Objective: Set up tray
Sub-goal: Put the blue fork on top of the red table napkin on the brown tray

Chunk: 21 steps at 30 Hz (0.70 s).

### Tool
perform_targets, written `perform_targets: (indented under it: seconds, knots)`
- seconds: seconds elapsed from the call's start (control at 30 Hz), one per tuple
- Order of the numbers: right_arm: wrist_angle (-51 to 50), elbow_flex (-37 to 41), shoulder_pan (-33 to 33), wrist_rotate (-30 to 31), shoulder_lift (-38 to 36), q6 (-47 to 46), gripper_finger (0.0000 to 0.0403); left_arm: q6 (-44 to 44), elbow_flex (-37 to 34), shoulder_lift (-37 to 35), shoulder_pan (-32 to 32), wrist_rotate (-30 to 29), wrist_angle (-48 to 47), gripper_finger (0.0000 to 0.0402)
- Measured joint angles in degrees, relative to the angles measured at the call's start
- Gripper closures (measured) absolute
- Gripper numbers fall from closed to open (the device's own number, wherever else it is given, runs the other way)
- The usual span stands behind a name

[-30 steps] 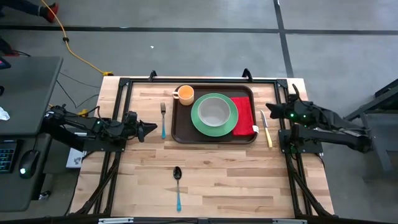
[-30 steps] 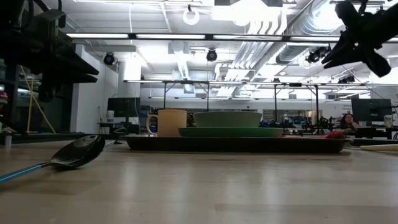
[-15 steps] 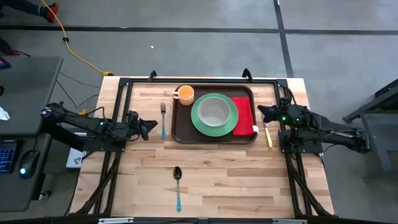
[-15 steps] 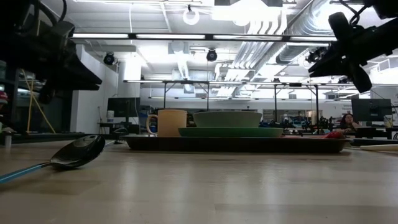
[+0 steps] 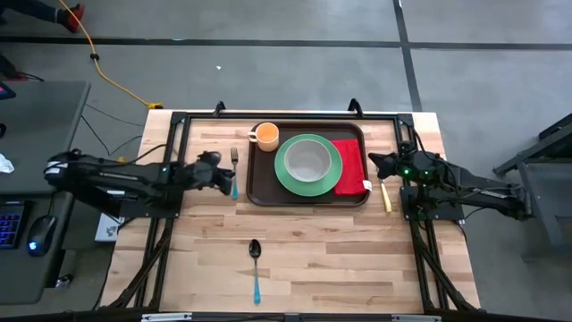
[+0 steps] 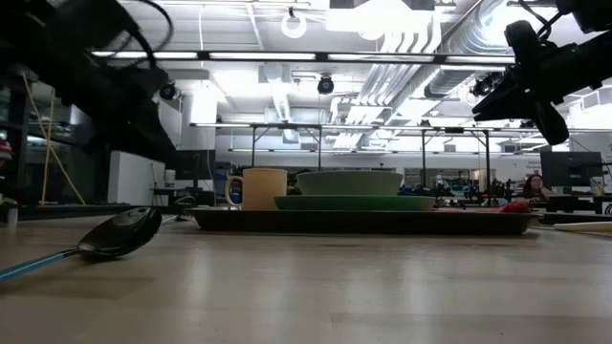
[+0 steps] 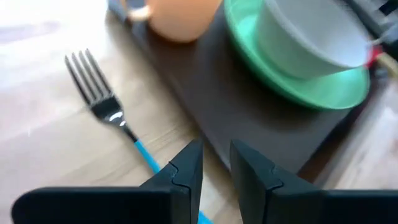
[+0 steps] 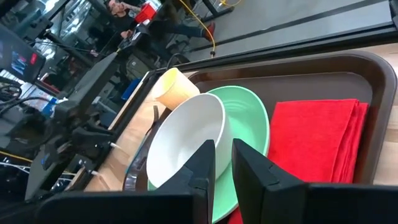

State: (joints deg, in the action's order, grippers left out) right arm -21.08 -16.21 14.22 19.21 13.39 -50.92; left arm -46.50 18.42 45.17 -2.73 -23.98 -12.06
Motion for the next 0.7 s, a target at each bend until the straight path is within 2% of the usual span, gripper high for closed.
perform_targets:
  seconds: [0.13, 0.27, 0.47, 0.6, 0.7]
  knots:
    - [0.0, 0.0, 0.0, -0.7, 0.0, 0.4, 0.0371, 1.7, 2.9, 6.6, -6.3, 7.0, -0.2, 0.0291]
    - [0.0, 0.0, 0.0, -0.7, 0.0, 0.6, 0.0371, 4.0, 6.8, 11.8, -10.6, 10.8, -0.2, 0.0291]
    - [-1.0, 0.0, 0.0, -1.0, 0.0, 1.0, 0.0371, 2.9, 12.6, 18.5, -16.1, 17.3, -8.3, 0.0291]
    - [-2.0, 0.0, 0.0, -1.0, 0.0, 1.1, 0.0371, 1.3, 16.1, 21.5, -18.0, 18.9, -14.6, 0.0291]
    - [-2.3, 0.0, 0.0, -1.2, 0.0, 1.1, 0.037, 0.9, 17.4, 23.0, -18.7, 18.7, -15.7, 0.0291]
